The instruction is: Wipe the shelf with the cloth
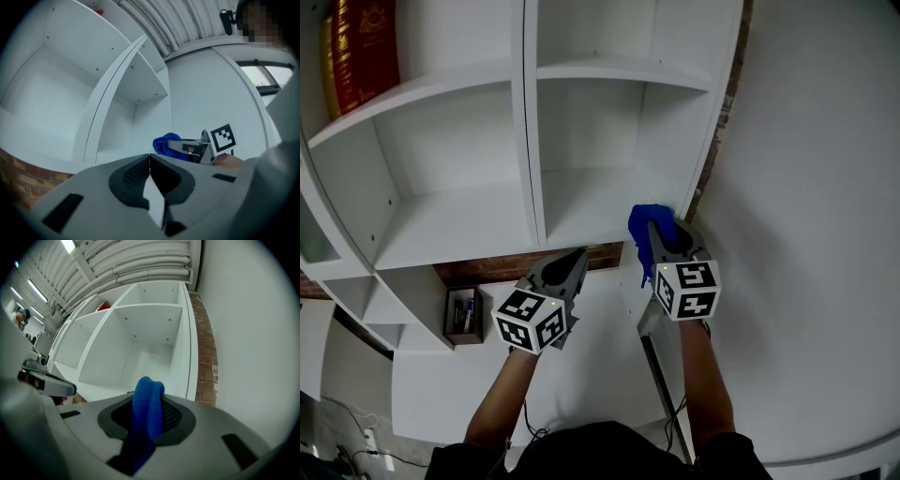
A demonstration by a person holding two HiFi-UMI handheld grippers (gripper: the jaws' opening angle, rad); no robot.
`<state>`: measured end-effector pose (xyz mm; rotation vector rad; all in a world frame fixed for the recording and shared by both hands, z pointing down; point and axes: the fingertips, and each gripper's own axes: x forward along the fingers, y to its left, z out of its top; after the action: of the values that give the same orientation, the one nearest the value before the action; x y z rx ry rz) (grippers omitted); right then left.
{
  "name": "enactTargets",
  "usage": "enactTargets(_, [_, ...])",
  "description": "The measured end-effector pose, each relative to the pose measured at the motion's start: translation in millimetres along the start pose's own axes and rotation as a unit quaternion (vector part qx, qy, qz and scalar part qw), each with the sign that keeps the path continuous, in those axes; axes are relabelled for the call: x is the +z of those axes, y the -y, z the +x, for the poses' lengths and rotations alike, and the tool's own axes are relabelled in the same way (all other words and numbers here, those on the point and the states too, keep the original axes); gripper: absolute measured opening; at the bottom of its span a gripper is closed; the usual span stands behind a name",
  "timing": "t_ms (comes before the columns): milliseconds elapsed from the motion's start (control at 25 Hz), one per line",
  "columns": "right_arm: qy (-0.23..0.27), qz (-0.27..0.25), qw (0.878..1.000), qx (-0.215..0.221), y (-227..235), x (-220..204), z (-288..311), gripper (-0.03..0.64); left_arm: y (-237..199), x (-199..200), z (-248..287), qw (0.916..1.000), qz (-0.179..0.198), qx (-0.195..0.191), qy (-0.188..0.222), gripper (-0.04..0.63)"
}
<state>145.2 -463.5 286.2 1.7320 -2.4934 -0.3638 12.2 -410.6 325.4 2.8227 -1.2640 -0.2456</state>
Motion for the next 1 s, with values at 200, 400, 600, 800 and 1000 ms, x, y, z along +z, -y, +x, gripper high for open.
enactTargets(200, [0.003,0.003,1.0,0.004,3,-4,7,0.098,0,1,6,1.0,0.005,-0.001,0.0,0.017])
enactTargets(400, [0.005,0.003,1.0,0.004,7,-7,12,0.098,-2,1,9,1.0,0.007,0.001,-0.002,0.017])
enactTargets(600, [0.009,0.016,1.0,0.018,6,-9,19,0.098,-3,0,11,0.9999,0.011,-0.002,-0.006,0.017])
enactTargets(800, [0.007,0.017,1.0,0.025,4,-9,25,0.098,-9,1,12,0.9999,0.013,0.005,-0.005,0.017])
enactTargets(1000, [0.01,0.031,0.999,0.031,2,-9,27,0.098,-10,2,13,1.0,-0.001,0.001,-0.004,0.017])
